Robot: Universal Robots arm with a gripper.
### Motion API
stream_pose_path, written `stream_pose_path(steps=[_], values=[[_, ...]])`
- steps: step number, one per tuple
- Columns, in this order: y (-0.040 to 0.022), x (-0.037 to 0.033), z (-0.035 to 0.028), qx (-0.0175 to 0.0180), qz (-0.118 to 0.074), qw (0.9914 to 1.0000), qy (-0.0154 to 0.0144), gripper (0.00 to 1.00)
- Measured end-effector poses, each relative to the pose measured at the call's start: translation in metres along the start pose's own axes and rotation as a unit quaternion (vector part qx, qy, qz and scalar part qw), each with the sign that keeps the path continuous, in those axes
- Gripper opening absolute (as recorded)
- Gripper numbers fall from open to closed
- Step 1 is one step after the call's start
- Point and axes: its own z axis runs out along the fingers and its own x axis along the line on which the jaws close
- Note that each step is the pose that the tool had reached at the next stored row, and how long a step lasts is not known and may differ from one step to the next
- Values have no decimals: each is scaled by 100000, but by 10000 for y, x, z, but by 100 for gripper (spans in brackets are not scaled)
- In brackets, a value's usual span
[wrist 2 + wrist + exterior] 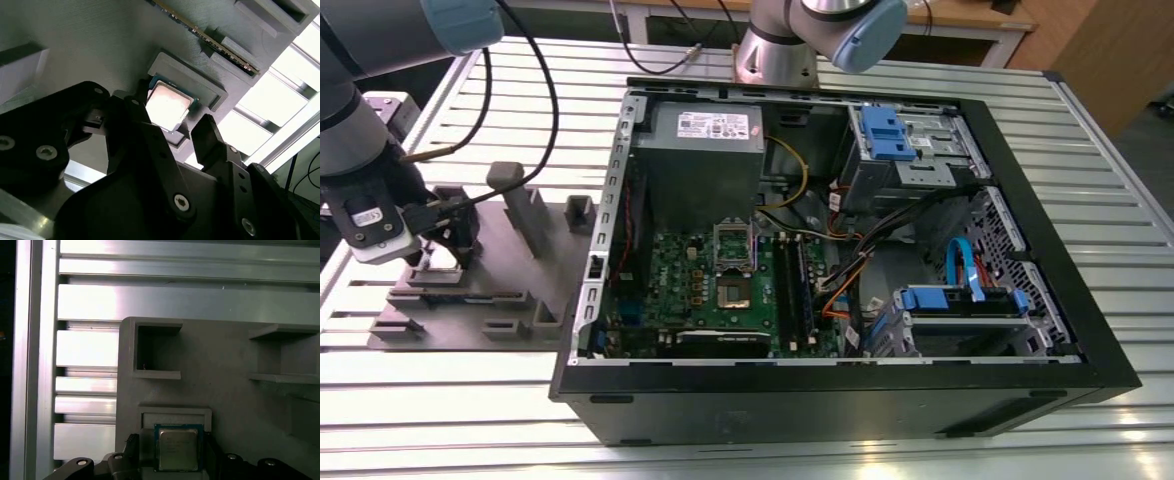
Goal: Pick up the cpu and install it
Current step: 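Pick up the cpu and move it towards the insertion slot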
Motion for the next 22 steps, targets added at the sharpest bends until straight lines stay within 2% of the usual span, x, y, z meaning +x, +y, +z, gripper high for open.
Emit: stream_pose_path(steps=[10,15,22], values=[[0,-1,-2,1,16,100000,3,62],[-1,-43,-1,-2,58,100000,3,62],[-1,-45,-16,-1,60,100000,6,62]])
